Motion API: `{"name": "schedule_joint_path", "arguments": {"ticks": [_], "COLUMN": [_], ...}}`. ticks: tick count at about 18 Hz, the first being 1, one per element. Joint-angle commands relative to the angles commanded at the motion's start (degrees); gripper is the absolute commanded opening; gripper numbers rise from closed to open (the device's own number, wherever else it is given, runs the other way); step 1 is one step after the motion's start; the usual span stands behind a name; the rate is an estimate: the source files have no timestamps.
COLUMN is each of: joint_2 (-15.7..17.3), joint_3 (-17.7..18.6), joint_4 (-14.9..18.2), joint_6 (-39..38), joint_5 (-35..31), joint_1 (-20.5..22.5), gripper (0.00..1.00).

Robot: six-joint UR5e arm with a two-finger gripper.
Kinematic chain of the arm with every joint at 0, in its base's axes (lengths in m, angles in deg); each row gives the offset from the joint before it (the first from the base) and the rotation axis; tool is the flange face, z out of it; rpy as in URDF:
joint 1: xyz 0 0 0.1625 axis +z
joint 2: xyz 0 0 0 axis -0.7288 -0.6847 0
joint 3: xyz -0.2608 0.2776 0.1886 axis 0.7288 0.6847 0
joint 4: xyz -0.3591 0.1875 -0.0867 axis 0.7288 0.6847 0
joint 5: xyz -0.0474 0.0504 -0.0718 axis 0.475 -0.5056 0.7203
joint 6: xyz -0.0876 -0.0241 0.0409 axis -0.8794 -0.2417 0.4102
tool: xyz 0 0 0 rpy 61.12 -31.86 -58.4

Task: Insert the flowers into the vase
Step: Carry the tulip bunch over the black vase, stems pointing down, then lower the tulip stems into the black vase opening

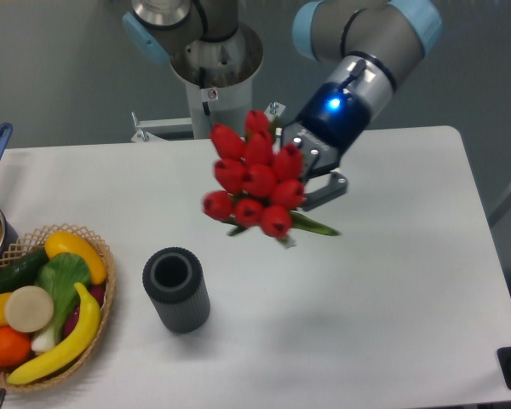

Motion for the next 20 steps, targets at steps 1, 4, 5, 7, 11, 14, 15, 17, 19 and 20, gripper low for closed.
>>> {"name": "schedule_joint_path", "arguments": {"ticks": [1, 4, 5, 7, 11, 14, 15, 17, 19, 20], "joint_2": [0.0, -0.1, -0.1, -0.4, -1.8, -2.4, -2.9, -3.7, -4.1, -4.4], "joint_3": [0.0, 0.1, 0.2, 0.1, 0.3, 0.2, 0.1, 0.0, -0.3, -0.2], "joint_4": [0.0, 0.1, 0.1, 0.1, 0.1, 0.1, 0.1, 0.1, 0.1, 0.1], "joint_6": [0.1, 0.1, 0.1, 0.1, 0.2, 0.2, 0.2, 0.2, 0.2, 0.2], "joint_5": [1.0, 4.0, 4.5, 5.8, 7.5, 7.5, 7.5, 7.5, 7.6, 7.6], "joint_1": [-0.5, -2.1, -2.7, -3.7, -5.6, -6.8, -6.9, -7.9, -8.4, -8.5], "gripper": [0.34, 0.34, 0.34, 0.34, 0.34, 0.34, 0.34, 0.34, 0.34, 0.34]}}
